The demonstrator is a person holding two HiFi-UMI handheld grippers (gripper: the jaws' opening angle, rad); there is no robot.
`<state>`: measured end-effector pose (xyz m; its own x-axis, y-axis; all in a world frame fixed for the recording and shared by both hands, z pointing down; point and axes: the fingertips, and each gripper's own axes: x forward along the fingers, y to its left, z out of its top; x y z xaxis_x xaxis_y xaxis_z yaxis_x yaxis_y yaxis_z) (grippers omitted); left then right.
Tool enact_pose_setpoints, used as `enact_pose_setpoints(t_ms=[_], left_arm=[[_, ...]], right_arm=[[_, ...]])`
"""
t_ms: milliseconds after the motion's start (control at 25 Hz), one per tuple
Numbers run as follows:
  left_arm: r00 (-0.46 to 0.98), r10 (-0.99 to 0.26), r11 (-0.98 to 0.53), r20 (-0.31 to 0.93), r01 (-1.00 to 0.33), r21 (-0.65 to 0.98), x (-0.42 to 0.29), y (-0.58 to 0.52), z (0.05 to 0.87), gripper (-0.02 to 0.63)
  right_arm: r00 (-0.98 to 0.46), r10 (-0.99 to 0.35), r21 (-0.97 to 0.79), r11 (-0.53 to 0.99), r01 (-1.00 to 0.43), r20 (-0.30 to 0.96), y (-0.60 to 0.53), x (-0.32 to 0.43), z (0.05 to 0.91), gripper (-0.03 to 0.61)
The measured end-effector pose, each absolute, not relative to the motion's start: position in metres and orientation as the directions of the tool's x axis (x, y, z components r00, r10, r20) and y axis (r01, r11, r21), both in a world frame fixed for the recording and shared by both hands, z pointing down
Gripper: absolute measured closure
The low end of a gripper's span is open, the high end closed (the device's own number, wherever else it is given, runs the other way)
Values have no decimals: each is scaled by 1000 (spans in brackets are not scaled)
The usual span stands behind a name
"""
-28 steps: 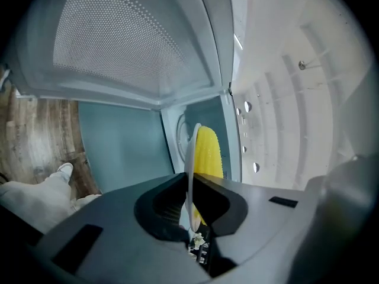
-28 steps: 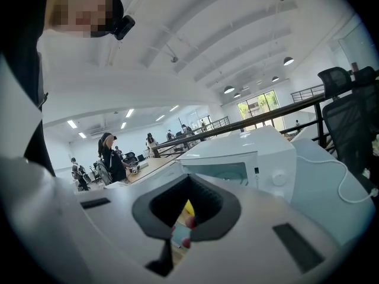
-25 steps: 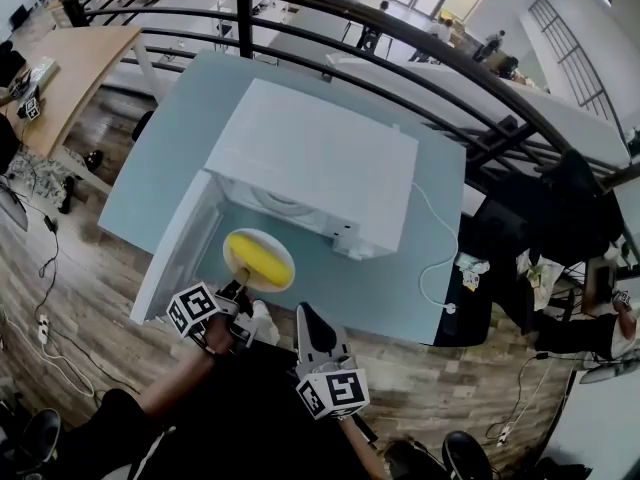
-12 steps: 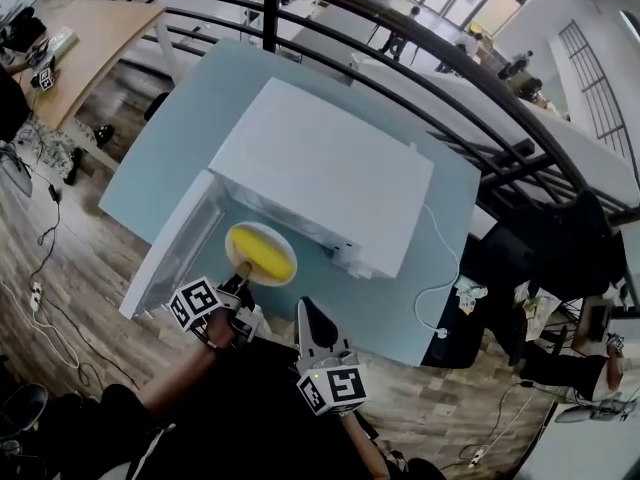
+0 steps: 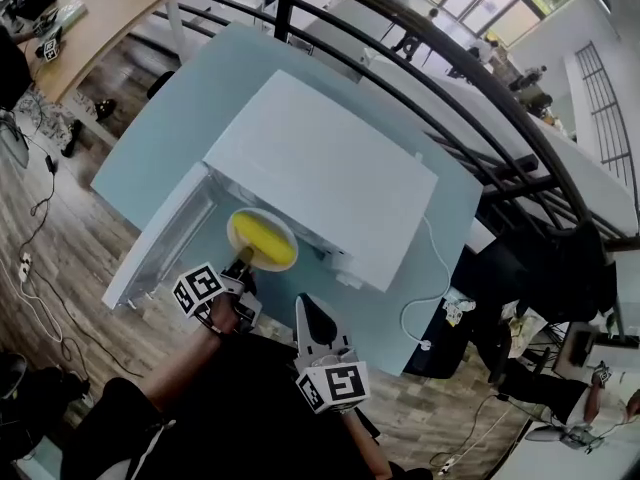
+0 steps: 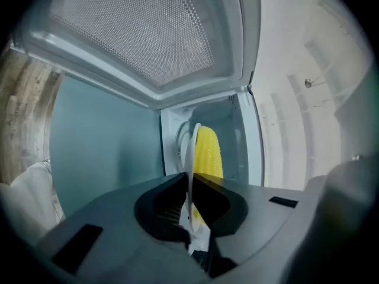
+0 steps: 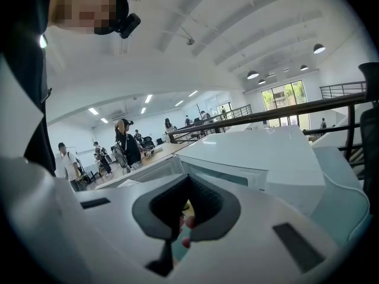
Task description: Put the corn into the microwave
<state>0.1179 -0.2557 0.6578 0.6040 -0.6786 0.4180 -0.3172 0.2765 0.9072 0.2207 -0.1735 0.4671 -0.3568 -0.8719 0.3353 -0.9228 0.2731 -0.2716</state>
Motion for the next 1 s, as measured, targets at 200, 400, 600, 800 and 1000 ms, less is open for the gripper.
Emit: enact_pose_setpoints(t_ms=[200, 400, 600, 800, 1000], left_arm=[[581, -700, 293, 416, -298, 909, 126, -274, 667, 592], [557, -713, 304, 425, -301, 904, 131, -288, 675, 592], [551, -716, 315, 428, -293, 903, 141, -297, 685, 592], [558, -701, 328, 444, -301, 896, 157, -307, 695, 592], [559, -693, 336, 455, -308, 890, 165, -314, 705, 592]], right_arm=[[-380, -854, -262, 300, -917, 356, -180, 227, 472, 569], [-397, -843, -245, 325, -913, 363, -185, 232, 470, 569], [-403, -835, -238, 334, -912, 374, -186, 237, 473, 569], [-403, -831, -238, 333, -912, 384, -188, 244, 478, 569], [-389, -833, -244, 314, -918, 393, -190, 253, 483, 571]])
